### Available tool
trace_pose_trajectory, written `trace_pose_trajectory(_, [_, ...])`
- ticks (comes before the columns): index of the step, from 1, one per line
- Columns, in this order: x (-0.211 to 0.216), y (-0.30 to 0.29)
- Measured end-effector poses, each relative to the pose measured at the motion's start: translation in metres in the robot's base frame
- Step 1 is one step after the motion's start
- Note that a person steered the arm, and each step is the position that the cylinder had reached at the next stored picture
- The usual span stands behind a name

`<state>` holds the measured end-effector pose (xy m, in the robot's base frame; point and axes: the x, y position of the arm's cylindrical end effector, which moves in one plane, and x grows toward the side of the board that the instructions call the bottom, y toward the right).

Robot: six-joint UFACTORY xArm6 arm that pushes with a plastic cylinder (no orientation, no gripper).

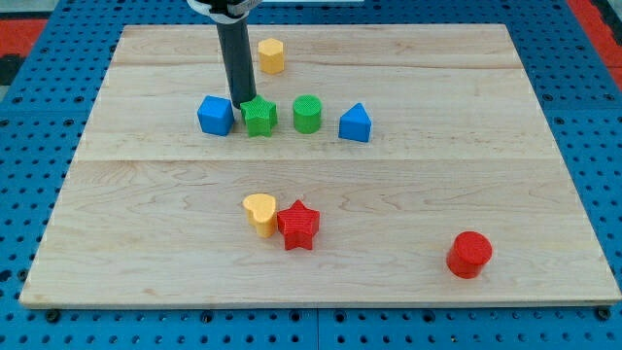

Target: Push the yellow hexagon parallel left to the yellow heart

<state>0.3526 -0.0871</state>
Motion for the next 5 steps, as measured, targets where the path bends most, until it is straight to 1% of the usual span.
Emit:
trace_pose_trajectory(1, [-0.015, -0.002])
trace_pose_trajectory(2, [-0.025, -0.024])
trace_pose_trajectory(3, [-0.012, -0.039])
trace_pose_trajectory(4, [-0.029, -0.040])
trace_pose_trajectory(5, [-0.034, -0.043])
